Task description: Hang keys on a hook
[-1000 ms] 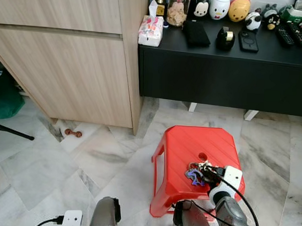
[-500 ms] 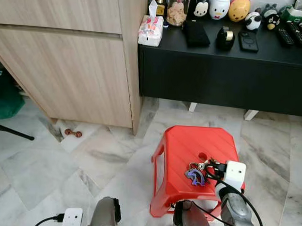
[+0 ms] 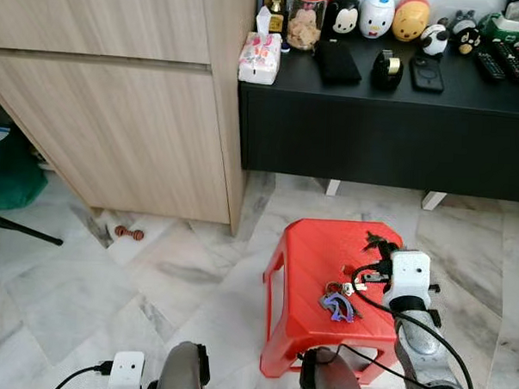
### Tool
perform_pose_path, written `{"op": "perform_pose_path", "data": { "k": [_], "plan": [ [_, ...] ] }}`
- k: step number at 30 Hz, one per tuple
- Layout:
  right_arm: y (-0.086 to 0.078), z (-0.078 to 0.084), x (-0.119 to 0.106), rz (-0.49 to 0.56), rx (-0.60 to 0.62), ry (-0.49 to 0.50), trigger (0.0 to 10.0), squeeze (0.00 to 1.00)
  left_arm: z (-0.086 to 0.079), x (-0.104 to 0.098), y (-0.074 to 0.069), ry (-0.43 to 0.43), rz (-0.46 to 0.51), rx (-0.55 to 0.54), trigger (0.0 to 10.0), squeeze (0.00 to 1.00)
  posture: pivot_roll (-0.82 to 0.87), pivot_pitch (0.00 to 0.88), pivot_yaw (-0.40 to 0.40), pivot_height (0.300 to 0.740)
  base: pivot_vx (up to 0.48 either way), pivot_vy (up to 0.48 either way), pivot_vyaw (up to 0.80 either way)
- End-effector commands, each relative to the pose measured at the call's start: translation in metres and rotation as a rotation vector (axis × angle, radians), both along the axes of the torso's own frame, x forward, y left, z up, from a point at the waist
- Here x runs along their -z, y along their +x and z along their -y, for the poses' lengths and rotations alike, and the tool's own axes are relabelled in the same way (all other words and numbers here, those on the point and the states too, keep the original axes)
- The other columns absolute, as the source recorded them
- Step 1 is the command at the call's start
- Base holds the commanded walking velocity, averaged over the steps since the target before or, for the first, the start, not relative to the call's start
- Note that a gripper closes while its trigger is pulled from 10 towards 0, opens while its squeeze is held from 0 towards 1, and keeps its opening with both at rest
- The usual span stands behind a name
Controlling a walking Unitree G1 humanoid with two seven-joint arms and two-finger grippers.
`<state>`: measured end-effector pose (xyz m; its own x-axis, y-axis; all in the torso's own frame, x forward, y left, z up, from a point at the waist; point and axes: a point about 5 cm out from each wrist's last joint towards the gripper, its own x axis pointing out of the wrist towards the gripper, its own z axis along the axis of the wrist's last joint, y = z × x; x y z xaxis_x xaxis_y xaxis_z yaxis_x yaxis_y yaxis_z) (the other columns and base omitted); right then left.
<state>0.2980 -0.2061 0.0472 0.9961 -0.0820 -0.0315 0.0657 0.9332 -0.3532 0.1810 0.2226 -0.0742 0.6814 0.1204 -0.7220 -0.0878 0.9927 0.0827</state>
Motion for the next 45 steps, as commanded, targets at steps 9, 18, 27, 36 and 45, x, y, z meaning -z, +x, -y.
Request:
{"op": "perform_pose_path", "data": {
  "k": [9, 18, 27, 36, 45],
  "plan": [
    [0.009, 0.009, 0.003, -0.142, 0.191, 0.226, 10.0, 0.00, 0.004, 0.006, -0.009, -0.017, -0.046, 0.010, 10.0, 0.00, 0.13, 0.074, -0.019, 0.615, 0.000, 0.000, 0.00],
    [0.009, -0.007, -0.003, -0.066, 0.117, 0.316, 10.0, 0.00, 0.007, 0.005, -0.007, -0.029, -0.034, 0.003, 10.0, 0.00, 0.13, 0.087, -0.025, 0.615, 0.000, 0.000, 0.00],
    [0.007, -0.010, -0.008, -0.016, 0.126, 0.342, 10.0, 0.00, 0.008, 0.006, -0.009, -0.050, -0.032, -0.014, 10.0, 0.00, 0.13, 0.090, -0.020, 0.615, 0.000, 0.000, 0.00],
    [0.008, -0.014, -0.009, -0.005, 0.133, 0.365, 10.0, 0.00, 0.003, 0.004, -0.007, -0.038, -0.015, -0.032, 10.0, 0.00, 0.13, 0.095, -0.017, 0.615, 0.000, 0.000, 0.00],
    [0.005, -0.012, -0.007, -0.010, 0.143, 0.361, 10.0, 0.00, 0.004, 0.004, -0.006, -0.052, -0.006, -0.033, 10.0, 0.00, 0.13, 0.104, -0.015, 0.615, -0.205, 0.000, 0.00]
  ]
}}
